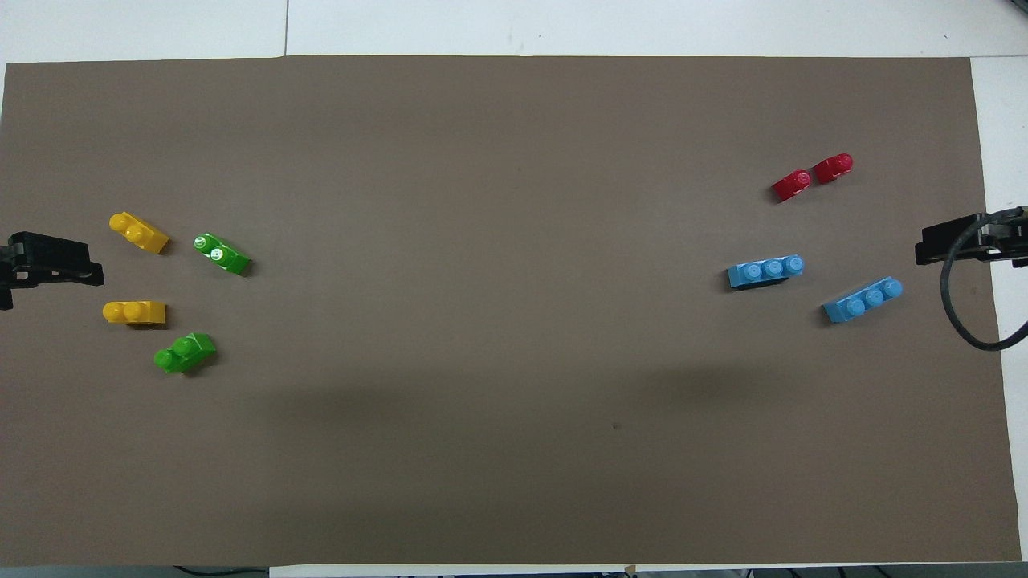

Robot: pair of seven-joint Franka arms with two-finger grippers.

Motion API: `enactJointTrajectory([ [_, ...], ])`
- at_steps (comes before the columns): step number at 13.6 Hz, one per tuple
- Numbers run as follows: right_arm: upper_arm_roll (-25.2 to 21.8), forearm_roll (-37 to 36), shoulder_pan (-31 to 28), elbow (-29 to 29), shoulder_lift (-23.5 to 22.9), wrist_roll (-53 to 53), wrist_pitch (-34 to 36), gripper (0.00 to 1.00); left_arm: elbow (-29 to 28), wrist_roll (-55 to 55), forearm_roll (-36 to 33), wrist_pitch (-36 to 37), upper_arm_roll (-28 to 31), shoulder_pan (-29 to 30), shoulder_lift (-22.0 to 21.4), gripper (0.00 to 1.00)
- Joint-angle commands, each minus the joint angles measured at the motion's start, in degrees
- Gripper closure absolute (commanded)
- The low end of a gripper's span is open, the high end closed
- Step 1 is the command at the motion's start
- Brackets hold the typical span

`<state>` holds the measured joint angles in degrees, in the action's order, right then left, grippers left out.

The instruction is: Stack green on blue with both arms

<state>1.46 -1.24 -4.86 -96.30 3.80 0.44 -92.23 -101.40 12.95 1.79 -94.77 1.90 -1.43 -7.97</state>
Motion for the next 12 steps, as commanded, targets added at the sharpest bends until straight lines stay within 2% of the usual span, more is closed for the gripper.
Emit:
enactJointTrajectory([
  [1, 0.03, 0.18, -0.76, -1.43, 0.95, 3.93, -0.67, 0.00, -8.28, 11.10, -0.21, -8.48, -0.59, -0.06, -3.37, 0.00],
  [3, -0.14, 2.71, -0.85, -2.92, 1.38, 20.57, -0.15, 0.01, -8.72, 15.32, -0.03, -10.16, -0.50, -0.15, -1.36, 0.00],
  [4, -0.40, 7.34, -1.46, -2.92, 0.95, 26.74, -0.15, 0.01, -10.03, 19.44, -0.03, -12.26, -0.59, -0.15, -0.65, 0.00],
  [7, -0.41, 14.31, -3.92, -3.19, -1.24, 38.02, 0.99, 0.02, -14.96, 24.49, -0.03, -19.12, -0.50, -0.15, 0.58, 0.00],
  [10, -0.41, 23.35, -7.26, -2.75, -5.02, 47.95, 1.61, 0.03, -15.05, 30.80, -0.03, -23.69, -0.50, -0.15, 5.93, 0.00],
  [12, -0.41, 26.89, -8.67, -2.40, -7.66, 53.15, 1.52, 0.03, -14.97, 33.53, -0.03, -25.19, -0.50, 0.03, 8.05, 0.00],
])
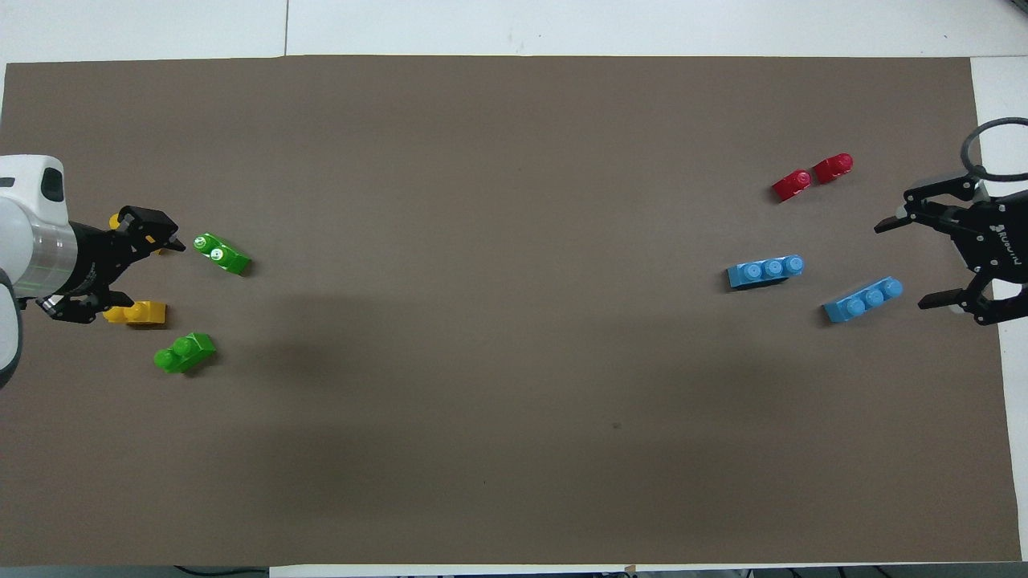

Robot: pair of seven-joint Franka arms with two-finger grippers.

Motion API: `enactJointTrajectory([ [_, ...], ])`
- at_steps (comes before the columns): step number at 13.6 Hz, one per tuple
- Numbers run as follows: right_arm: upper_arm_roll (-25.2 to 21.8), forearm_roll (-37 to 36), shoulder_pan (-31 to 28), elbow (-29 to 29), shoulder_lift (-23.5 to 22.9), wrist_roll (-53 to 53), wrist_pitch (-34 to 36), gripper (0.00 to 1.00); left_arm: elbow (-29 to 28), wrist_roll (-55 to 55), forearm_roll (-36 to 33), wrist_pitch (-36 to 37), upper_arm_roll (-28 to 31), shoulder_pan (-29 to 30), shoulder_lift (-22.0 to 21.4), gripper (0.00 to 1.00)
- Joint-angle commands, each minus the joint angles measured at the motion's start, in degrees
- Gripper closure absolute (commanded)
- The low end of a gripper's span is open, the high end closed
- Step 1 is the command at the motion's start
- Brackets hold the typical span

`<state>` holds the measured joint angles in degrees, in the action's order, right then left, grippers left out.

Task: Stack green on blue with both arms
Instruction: 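Reach the left gripper to the green brick while the right gripper reaches the blue brick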

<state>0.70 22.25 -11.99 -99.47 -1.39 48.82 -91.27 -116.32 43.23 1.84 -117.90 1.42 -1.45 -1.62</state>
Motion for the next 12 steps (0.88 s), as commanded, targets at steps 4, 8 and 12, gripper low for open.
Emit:
enactJointTrajectory([
  [4, 0.27, 5.26, -1.63, 1.03, -7.21, 10.85, -1.10, 0.03, 0.48, 5.80, -0.08, -6.11, 0.07, 0.22, 6.88, 0.00],
  [8, 0.27, 4.91, -2.07, 1.03, -11.78, 10.77, -3.91, 0.03, 0.48, 7.83, -0.08, -10.59, 0.16, 0.74, 10.41, 0.00],
  [12, 0.27, 4.73, -2.16, 0.51, -14.16, 9.89, -6.64, 0.03, 0.66, 9.76, -0.08, -14.63, 0.25, 0.83, 13.40, 0.00],
])
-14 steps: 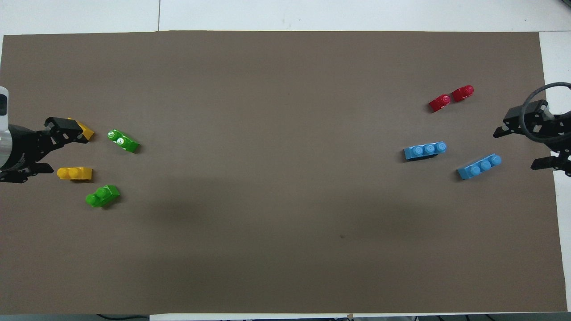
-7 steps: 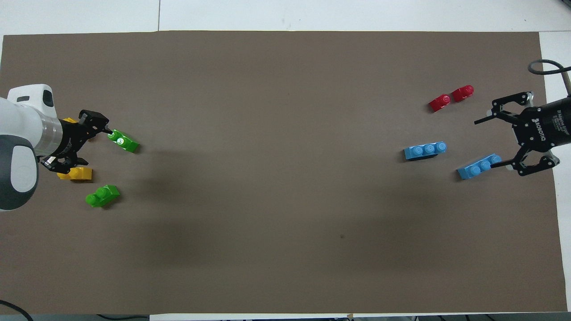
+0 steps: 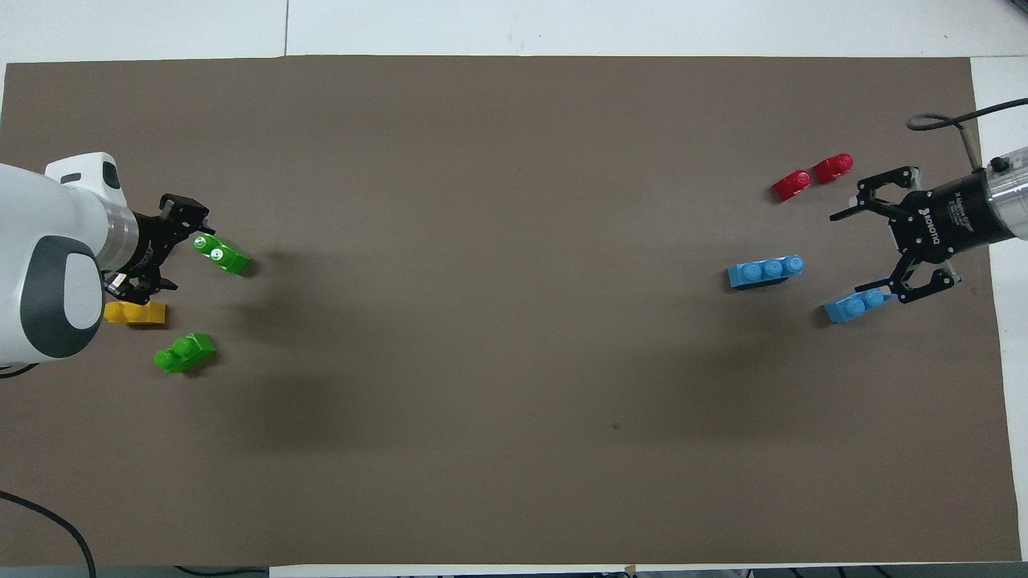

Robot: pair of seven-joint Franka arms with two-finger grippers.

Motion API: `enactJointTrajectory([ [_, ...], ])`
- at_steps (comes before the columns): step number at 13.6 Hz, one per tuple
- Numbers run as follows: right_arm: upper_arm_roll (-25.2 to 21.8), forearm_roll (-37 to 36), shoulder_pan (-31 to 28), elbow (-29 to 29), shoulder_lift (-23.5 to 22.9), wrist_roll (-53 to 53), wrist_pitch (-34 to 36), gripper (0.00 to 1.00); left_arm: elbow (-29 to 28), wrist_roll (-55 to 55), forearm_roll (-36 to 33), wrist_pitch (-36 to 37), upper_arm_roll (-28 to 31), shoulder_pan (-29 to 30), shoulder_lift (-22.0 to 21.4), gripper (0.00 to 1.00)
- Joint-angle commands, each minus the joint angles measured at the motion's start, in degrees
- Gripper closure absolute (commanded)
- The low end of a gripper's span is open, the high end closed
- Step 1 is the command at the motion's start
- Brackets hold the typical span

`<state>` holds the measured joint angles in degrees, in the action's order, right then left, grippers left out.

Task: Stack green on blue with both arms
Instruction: 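Reach the left gripper to the green brick while the right gripper reaches the blue brick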

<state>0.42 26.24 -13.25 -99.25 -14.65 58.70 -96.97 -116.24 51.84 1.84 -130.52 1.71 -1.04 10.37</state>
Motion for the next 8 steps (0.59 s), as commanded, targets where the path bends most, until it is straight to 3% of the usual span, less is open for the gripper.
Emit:
enactJointTrajectory([
  [1, 0.54, 0.75, -0.90, 0.37, -2.04, -0.95, -1.12, 0.03, 0.67, 1.15, -0.08, -2.80, -0.04, 0.51, 1.76, 0.00],
  [5, 0.54, 0.92, -1.60, 0.20, -5.65, -4.73, -3.40, 0.03, 4.26, 1.94, -0.17, -4.04, 0.05, 0.60, 6.32, 0.00],
  [8, 0.54, 1.36, -1.25, -2.08, -6.62, -5.62, -7.69, 0.03, 4.80, 1.86, -0.26, -5.09, -0.04, 1.22, 7.39, 0.00],
])
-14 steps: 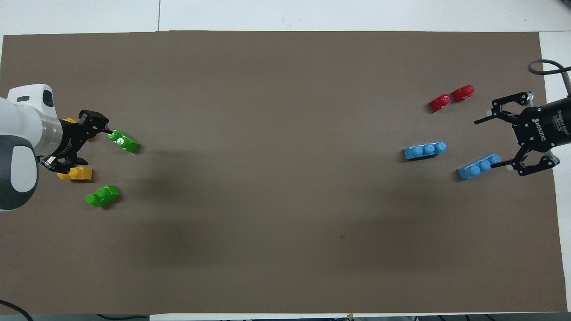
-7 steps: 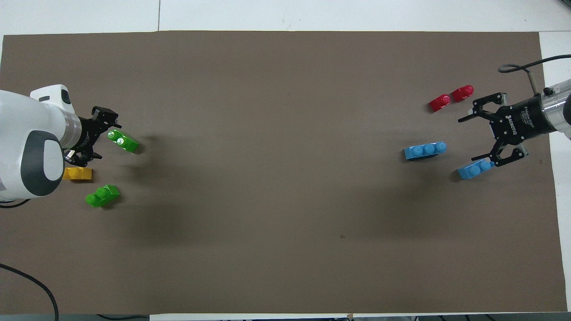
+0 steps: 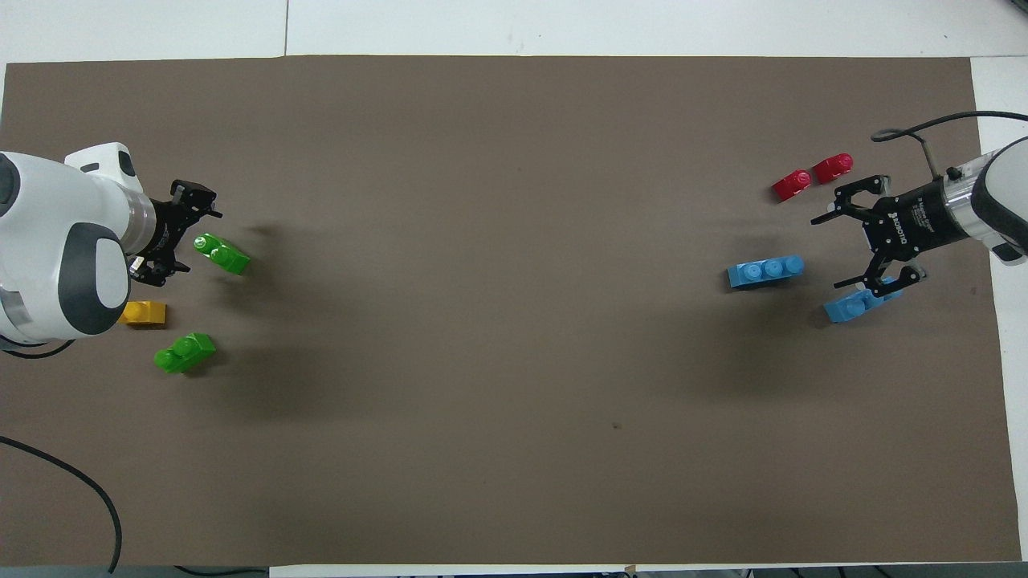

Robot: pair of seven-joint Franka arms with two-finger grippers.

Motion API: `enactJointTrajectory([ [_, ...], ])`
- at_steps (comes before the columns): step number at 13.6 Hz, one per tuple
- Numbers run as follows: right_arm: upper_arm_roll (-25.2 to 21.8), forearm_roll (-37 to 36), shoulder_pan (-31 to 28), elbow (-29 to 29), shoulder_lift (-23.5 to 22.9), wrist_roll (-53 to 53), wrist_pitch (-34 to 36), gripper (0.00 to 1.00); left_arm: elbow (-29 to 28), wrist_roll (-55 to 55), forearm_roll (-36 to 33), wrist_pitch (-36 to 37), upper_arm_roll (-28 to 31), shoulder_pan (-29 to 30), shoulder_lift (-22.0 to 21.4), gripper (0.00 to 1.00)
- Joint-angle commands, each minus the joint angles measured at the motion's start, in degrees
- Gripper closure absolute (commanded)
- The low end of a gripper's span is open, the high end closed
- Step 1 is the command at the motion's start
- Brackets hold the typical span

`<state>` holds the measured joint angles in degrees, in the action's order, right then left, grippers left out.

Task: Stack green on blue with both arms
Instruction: 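Reach the left gripper to the green brick while the right gripper reaches the blue brick, then close the left gripper on the green brick while the right gripper grasps the blue brick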

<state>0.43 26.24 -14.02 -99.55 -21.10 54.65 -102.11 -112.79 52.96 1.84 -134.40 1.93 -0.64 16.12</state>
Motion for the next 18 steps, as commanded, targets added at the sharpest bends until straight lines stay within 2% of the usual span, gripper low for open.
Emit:
enactJointTrajectory([
  [1, 0.63, 1.62, 0.04, -3.26, 0.00, -1.57, -4.49, 0.03, 1.17, 0.83, -0.25, -1.39, -0.26, 0.81, 2.25, 0.00],
  [4, 0.98, 4.15, 1.45, -5.82, 0.36, -0.95, -6.96, 0.03, 0.03, 2.66, -0.25, -1.91, -0.26, 0.73, 2.25, 0.00],
  [7, 1.07, 4.52, 1.72, -9.07, 0.88, -1.30, -9.86, 0.02, -2.60, 3.99, -0.25, -5.42, -0.34, 0.72, 2.78, 0.00],
  [13, 0.98, 4.52, 1.54, -10.83, 1.32, -2.44, -10.39, 0.02, -3.49, 6.63, -0.17, -6.05, -0.43, 0.55, 2.78, 0.01],
  [14, 0.98, 4.52, 1.02, -10.93, 1.32, -2.97, -10.39, 0.02, -3.49, 6.63, -0.17, -5.96, -0.34, 0.46, 2.78, 0.10],
  [15, 0.98, 4.52, 0.84, -10.93, 1.32, -3.06, -10.39, 0.02, -3.49, 6.63, -0.17, -6.13, -0.34, 0.55, 2.78, 0.25],
  [16, 0.98, 4.52, 0.84, -11.19, 1.41, -3.06, -10.48, 0.02, -3.49, 6.54, -0.17, -6.31, -0.34, 0.37, 2.78, 0.46],
  [17, 0.98, 4.52, 0.84, -11.54, 1.41, -3.15, -10.92, 0.02, -3.49, 6.46, -0.17, -6.22, -0.34, 0.11, 2.78, 0.76],
  [18, 0.98, 4.52, 0.84, -12.15, 1.58, -3.23, -11.96, 0.02, -3.49, 6.28, -0.17, -6.05, -0.34, 0.11, 2.78, 1.00],
])
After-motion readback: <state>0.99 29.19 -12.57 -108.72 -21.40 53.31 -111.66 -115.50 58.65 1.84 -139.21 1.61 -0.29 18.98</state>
